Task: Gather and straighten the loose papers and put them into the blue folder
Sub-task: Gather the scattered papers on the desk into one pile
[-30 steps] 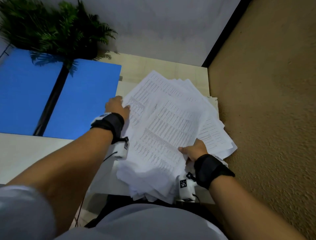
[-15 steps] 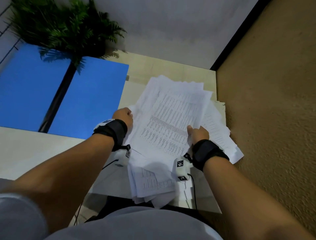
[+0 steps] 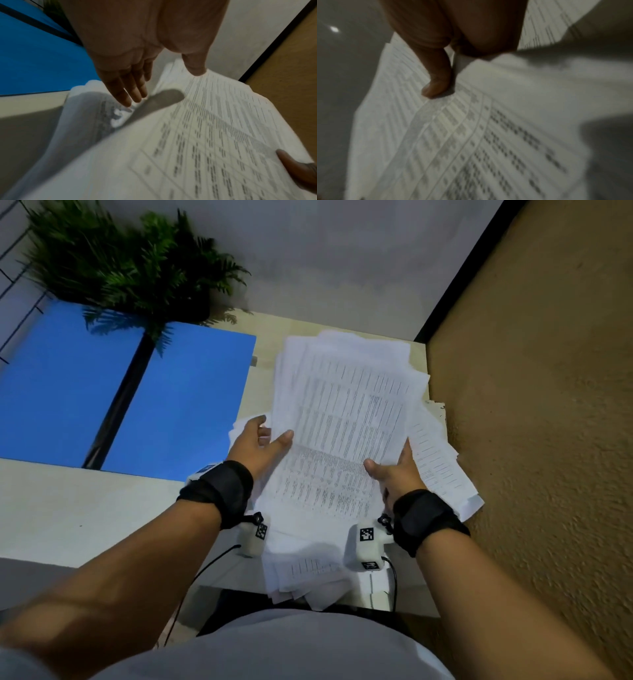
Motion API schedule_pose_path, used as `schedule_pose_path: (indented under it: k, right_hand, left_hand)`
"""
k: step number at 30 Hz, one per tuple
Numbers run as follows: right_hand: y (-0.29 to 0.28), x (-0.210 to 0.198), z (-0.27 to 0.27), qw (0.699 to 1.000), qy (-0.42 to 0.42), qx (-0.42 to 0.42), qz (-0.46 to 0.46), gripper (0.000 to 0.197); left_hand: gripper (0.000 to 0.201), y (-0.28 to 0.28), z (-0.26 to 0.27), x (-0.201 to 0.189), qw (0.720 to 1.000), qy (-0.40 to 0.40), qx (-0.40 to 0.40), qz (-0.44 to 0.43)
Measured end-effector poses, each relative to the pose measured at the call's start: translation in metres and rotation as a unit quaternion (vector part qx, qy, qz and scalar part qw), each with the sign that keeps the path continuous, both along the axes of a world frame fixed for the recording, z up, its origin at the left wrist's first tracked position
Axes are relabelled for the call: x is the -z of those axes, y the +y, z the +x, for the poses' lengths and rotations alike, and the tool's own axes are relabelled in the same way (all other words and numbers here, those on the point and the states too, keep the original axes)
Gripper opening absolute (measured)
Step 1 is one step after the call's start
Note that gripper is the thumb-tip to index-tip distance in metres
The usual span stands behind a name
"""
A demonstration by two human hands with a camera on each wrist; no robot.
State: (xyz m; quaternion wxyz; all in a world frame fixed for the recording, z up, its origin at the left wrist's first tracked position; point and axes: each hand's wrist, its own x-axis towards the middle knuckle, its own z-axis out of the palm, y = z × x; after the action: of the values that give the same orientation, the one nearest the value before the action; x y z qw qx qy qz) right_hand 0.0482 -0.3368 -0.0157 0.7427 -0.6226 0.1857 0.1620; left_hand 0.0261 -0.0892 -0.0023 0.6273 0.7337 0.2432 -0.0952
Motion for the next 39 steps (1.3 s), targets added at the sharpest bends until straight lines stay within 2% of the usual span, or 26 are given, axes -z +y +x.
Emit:
schedule_pose_path:
  k: [2, 4, 6, 8, 10, 11, 13, 14, 15, 16, 18, 20, 21, 24, 26, 27, 31, 34, 35, 37, 39]
  right_hand:
    - [0.002, -0.015, -0.008, 0.998, 0.017, -0.055, 0.014, 0.061]
    - [0.009, -0.026, -0.016, 0.994, 0.025, -0.104, 0.025, 0.054]
    - [0.015, -0.031, -0.019, 0.994, 0.038, -0.097, 0.009, 0.042]
    - [0.019, -0.035, -0.021, 0.998, 0.046, -0.038, -0.018, 0.031]
    - [0.008, -0.024, -0.024, 0.99, 0.054, 0.072, -0.105, 0.045]
    - [0.0, -0.019, -0.029, 0.973, 0.074, 0.13, -0.176, 0.054]
    - [-0.017, -0.001, -0.041, 0.918, 0.151, 0.194, -0.312, 0.077]
    - [-0.023, 0.006, -0.047, 0.896, 0.201, 0.207, -0.337, 0.089]
    - [-0.029, 0.018, -0.052, 0.887, 0.237, 0.232, -0.321, 0.097]
    - [-0.034, 0.026, -0.054, 0.894, 0.246, 0.261, -0.267, 0.097]
    - [-0.032, 0.028, -0.059, 0.914, 0.222, 0.289, -0.177, 0.069]
    - [-0.027, 0.02, -0.061, 0.925, 0.131, 0.276, -0.225, 0.04]
    - [-0.027, 0.014, -0.061, 0.924, 0.074, 0.27, -0.259, 0.036]
    - [-0.029, 0.007, -0.057, 0.915, -0.026, 0.261, -0.306, 0.033]
    - [-0.03, 0.01, -0.054, 0.925, -0.021, 0.252, -0.285, 0.021]
    - [-0.03, 0.013, -0.051, 0.931, -0.007, 0.243, -0.271, 0.021]
    - [-0.026, 0.021, -0.035, 0.948, 0.063, 0.186, -0.249, 0.036]
    - [-0.031, 0.041, -0.019, 0.934, 0.038, 0.212, -0.285, 0.054]
    - [-0.029, 0.037, -0.017, 0.926, 0.012, 0.223, -0.305, 0.052]
    - [-0.023, 0.019, -0.017, 0.913, -0.048, 0.234, -0.331, 0.027]
    - [-0.021, 0.011, -0.019, 0.904, -0.092, 0.22, -0.356, 0.014]
  left_hand:
    - [0.068, -0.007, -0.007, -0.008, 0.991, -0.014, 0.025, -0.127]
    - [0.066, -0.014, -0.011, -0.011, 0.978, -0.001, 0.037, -0.207]
    - [0.056, -0.021, -0.016, -0.019, 0.979, -0.002, 0.021, -0.201]
    - [0.049, -0.021, -0.02, -0.018, 0.985, -0.012, -0.021, -0.17]
    - [0.043, -0.009, -0.025, -0.008, 0.988, -0.005, -0.082, -0.131]
    - [0.041, -0.001, -0.028, 0.0, 0.989, 0.005, -0.106, -0.102]
    - [0.04, 0.012, -0.034, 0.015, 0.991, 0.026, -0.123, -0.048]
    - [0.04, 0.017, -0.037, 0.023, 0.992, 0.037, -0.12, -0.019]
    - [0.041, 0.019, -0.041, 0.029, 0.992, 0.055, -0.116, 0.017]
    - [0.042, 0.021, -0.044, 0.035, 0.99, 0.075, -0.113, 0.044]
    - [0.045, 0.023, -0.05, 0.05, 0.986, 0.107, -0.115, 0.047]
    - [0.043, 0.022, -0.054, 0.06, 0.986, 0.115, -0.116, 0.018]
    - [0.041, 0.023, -0.054, 0.066, 0.987, 0.114, -0.114, 0.014]
    - [0.038, 0.022, -0.054, 0.066, 0.988, 0.119, -0.102, 0.008]
    - [0.038, 0.021, -0.054, 0.064, 0.989, 0.118, -0.09, -0.004]
    - [0.038, 0.021, -0.053, 0.064, 0.99, 0.12, -0.079, -0.001]
    - [0.039, 0.019, -0.055, 0.067, 0.99, 0.134, -0.051, 0.003]
    - [0.038, 0.018, -0.055, 0.067, 0.989, 0.146, -0.035, 0.003]
    - [0.038, 0.017, -0.055, 0.067, 0.989, 0.146, -0.033, 0.01]
    - [0.036, 0.016, -0.055, 0.06, 0.988, 0.147, -0.031, 0.028]
    - [0.035, 0.015, -0.055, 0.059, 0.988, 0.149, -0.019, 0.046]
